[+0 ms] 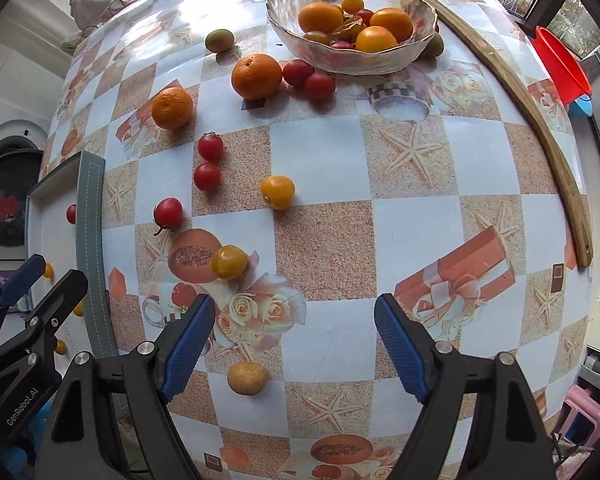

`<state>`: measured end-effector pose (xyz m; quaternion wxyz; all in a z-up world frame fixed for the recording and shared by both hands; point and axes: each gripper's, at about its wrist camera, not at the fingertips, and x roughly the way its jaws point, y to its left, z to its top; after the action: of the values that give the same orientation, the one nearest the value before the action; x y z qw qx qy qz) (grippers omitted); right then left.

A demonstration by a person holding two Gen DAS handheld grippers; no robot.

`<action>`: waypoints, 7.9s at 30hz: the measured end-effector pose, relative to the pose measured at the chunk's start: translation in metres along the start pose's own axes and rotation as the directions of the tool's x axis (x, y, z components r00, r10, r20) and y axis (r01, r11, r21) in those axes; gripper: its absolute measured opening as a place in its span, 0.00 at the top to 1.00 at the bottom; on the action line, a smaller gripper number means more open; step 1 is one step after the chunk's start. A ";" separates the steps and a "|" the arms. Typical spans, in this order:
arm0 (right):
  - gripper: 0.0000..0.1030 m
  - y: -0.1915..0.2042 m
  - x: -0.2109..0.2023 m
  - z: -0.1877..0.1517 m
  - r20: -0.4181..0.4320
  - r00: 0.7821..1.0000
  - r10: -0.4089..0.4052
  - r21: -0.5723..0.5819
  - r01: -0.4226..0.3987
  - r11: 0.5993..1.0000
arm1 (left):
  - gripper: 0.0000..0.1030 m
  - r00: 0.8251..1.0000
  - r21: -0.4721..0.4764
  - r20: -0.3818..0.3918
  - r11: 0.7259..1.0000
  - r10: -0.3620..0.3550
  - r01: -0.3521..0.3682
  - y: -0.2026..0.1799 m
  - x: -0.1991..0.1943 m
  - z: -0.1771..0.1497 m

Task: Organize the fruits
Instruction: 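Grasp a red cherry tomato with the left tool while the right grasps a yellow tomato, then carry both tomatoes into the white tray and open both tools, then withdraw both open tools from the tray toward the fruits, then grasp a red cherry tomato with the left tool while the right grasps a brown round fruit, then carry both fruits into the white tray and open both tools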

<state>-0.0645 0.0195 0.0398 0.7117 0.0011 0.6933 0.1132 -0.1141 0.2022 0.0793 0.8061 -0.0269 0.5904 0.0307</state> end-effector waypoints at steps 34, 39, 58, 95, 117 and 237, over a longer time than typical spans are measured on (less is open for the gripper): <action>0.79 0.018 0.036 0.056 0.005 0.999 0.040 -0.077 -0.039 0.996 | 0.79 0.998 0.083 -0.052 0.996 -0.033 0.037 -0.045 0.075 0.029; 0.79 0.005 0.028 0.047 0.010 0.998 0.060 -0.045 -0.059 0.997 | 0.79 0.993 0.040 -0.070 0.994 -0.099 0.102 -0.038 0.069 0.028; 0.79 -0.005 -0.018 -0.012 0.013 0.998 0.066 -0.059 -0.065 0.996 | 0.79 0.995 -0.033 -0.025 0.995 -0.097 0.097 -0.013 -0.008 -0.011; 0.79 0.112 -0.039 -0.059 -0.017 0.997 0.079 -0.286 -0.080 0.955 | 0.79 0.999 -0.309 -0.026 0.951 0.021 -0.028 0.116 -0.057 -0.126; 0.79 0.224 0.027 -0.010 -0.097 0.988 0.116 -0.405 -0.146 0.903 | 0.79 0.998 -0.327 -0.055 0.944 0.029 -0.045 0.144 0.001 -0.111; 0.70 -0.002 -0.023 -0.061 0.022 0.996 0.090 -0.031 -0.090 0.996 | 0.81 0.997 -0.065 -0.062 0.997 -0.044 0.040 0.007 -0.016 -0.036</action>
<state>-0.1250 0.0048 0.0596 0.7139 0.0229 0.6824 0.1555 -0.1540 0.2056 0.0839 0.7862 -0.0658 0.6136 0.0315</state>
